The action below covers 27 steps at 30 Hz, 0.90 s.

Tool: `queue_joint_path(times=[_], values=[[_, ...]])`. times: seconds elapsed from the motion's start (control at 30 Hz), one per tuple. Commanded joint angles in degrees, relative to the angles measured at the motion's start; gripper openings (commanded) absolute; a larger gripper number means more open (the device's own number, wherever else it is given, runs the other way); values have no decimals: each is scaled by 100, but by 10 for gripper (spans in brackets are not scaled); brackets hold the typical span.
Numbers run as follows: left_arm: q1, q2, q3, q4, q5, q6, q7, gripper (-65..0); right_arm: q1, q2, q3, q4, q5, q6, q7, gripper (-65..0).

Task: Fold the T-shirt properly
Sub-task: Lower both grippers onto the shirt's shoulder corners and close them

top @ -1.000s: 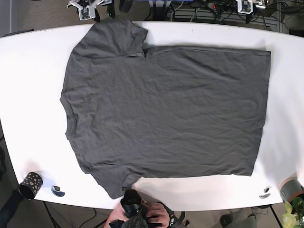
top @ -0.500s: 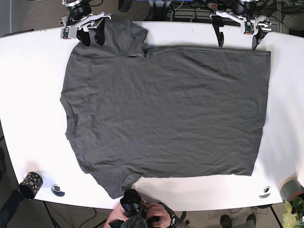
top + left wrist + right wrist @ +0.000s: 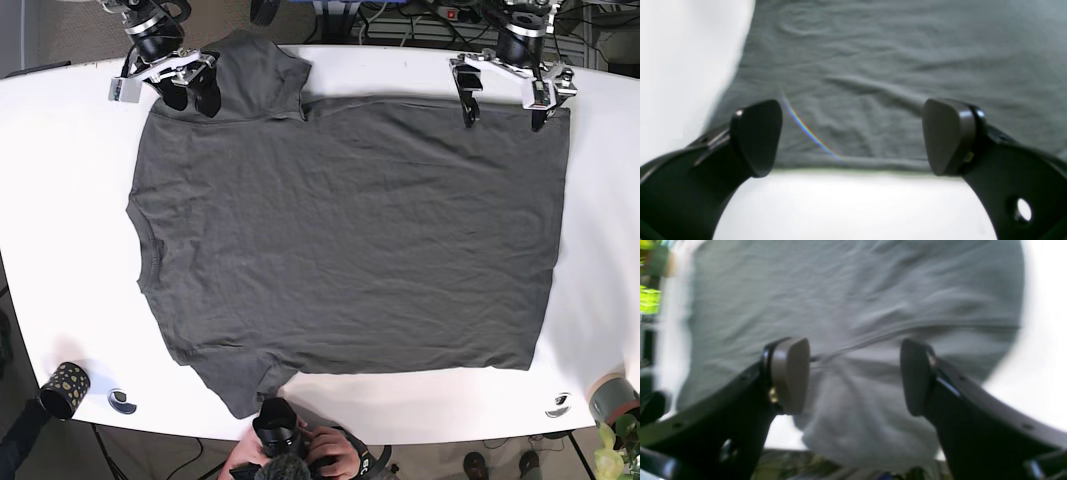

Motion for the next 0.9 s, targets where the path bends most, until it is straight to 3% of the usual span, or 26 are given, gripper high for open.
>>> queue_joint_path(times=[0.0,0.17,0.37,0.87], values=[[65,-134,-192,92,-492,93,76,-19,45,52,258,-42,413,184,-206,-243],[56,-336,-517,92,-1371,93,366,-19,300,8,961,-394,1108,342,-1226,-241],[65,-538,-649,39,-1942,93,401,-19,467,26,1287,-1088,1626,465,-1762,-241],[65,-556,-825,-4,-1995,93,410,-19,308,26,1269,-1598,1635,457,-1965,-241]])
